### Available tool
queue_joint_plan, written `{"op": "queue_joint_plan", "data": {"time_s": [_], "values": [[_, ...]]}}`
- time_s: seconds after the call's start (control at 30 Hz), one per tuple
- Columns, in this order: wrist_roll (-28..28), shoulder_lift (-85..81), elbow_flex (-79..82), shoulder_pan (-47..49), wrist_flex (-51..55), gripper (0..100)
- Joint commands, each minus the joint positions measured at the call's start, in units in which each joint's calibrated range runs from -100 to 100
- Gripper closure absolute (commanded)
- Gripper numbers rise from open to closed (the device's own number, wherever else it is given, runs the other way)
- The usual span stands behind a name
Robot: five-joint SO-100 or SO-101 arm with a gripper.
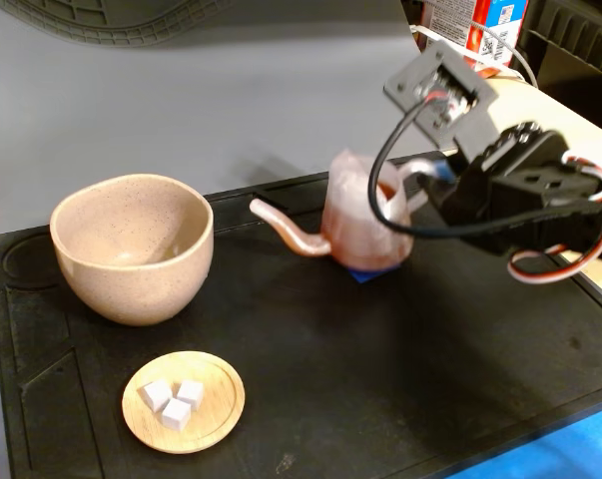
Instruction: Pick up a kettle and pour liquid into a cup.
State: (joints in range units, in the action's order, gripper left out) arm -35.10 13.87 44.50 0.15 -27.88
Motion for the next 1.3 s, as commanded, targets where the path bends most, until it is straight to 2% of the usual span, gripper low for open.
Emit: {"op": "queue_joint_plan", "data": {"time_s": [0.0, 0.03, 0.13, 0.23, 0.33, 0.57, 0.67, 1.13, 1.17, 1.27], "values": [[-2.5, -8.4, -0.5, 0.5, -0.1, 99], [-2.8, -9.8, -0.5, 0.9, -0.1, 99], [-2.9, -16.7, -1.4, 1.6, 11.3, 99], [-2.9, -18.6, -1.5, 2.9, 12.8, 99], [-2.9, -19.1, -9.7, 6.1, 21.1, 99], [-2.9, -16.9, -11.4, 6.5, 21.5, 99], [-2.9, -10.8, -18.8, 6.2, 21.5, 99], [-2.2, -3.7, -28.4, 6.5, 21.4, 99], [0.9, -3.7, -28.4, 6.5, 21.2, 99], [4.7, -3.7, -28.5, 7.5, 21.3, 99]]}}
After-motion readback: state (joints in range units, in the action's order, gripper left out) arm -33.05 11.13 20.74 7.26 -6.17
